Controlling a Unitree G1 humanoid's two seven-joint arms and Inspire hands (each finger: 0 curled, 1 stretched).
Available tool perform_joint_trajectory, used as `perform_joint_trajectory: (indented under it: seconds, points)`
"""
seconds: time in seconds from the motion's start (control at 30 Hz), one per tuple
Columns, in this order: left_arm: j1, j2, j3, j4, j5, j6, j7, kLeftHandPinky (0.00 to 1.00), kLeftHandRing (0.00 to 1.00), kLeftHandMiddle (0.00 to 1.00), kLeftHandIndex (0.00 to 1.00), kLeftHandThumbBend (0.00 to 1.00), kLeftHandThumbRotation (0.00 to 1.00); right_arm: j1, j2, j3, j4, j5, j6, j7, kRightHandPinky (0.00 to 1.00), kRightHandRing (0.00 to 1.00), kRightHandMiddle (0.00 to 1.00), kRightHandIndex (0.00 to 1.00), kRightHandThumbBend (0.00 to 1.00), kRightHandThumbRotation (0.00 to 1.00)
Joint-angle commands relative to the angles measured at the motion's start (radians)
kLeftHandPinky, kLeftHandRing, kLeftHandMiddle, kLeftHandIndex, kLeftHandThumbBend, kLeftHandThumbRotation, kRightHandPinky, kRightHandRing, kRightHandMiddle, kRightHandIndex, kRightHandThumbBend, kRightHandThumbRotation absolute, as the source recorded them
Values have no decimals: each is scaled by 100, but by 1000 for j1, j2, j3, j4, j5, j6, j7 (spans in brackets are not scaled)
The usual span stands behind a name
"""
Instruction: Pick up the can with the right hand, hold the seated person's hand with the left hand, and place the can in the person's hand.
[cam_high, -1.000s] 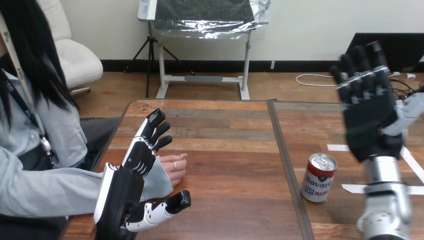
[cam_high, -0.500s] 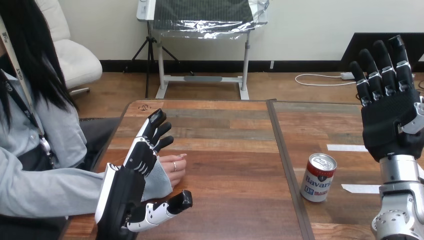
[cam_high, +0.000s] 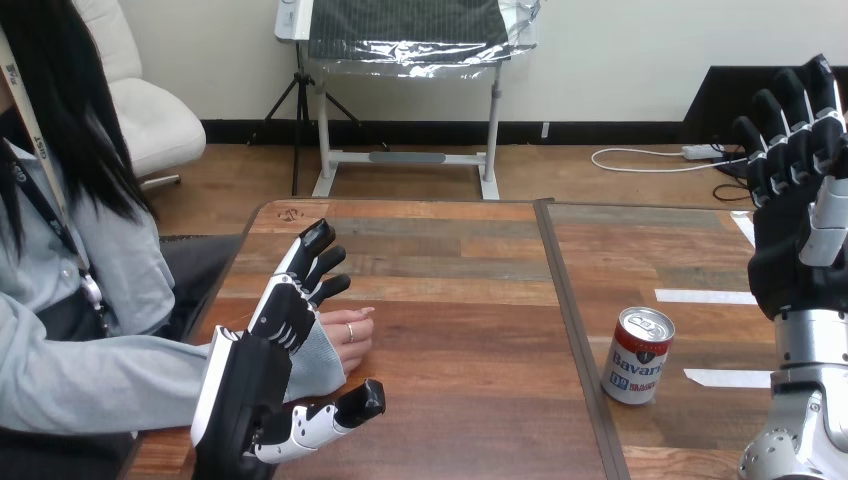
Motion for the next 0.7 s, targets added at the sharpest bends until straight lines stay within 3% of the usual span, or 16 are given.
perform_joint_trajectory:
  seconds: [0.0,0.13,0.17,0.23,0.43,0.67]
  points:
    - [-62,-1,-13,-11,0,-4,-5,83,91,94,92,100,55,-27,-11,19,9,-51,-112,-44,95,97,96,98,100,81]
    - [-61,1,-11,-11,6,-5,-2,83,91,94,92,100,55,-20,-26,41,52,-134,-208,-108,94,97,97,98,100,81]
    - [-60,1,-13,-13,-2,-4,-6,84,91,94,93,100,55,-13,-35,55,102,-185,-244,-167,95,98,98,100,100,81]
    - [-59,2,-14,-15,-12,-2,-10,84,91,94,92,100,55,-5,-46,71,164,-247,-286,-240,96,99,98,100,100,77]
    - [-59,5,-14,-15,-20,-1,-18,84,91,94,92,100,54,-4,-56,87,219,-292,-302,-303,98,99,99,100,100,71]
    - [-53,7,-16,-29,-28,7,-24,85,92,95,92,100,54,6,-65,111,267,-335,-314,-362,100,100,99,100,100,71]
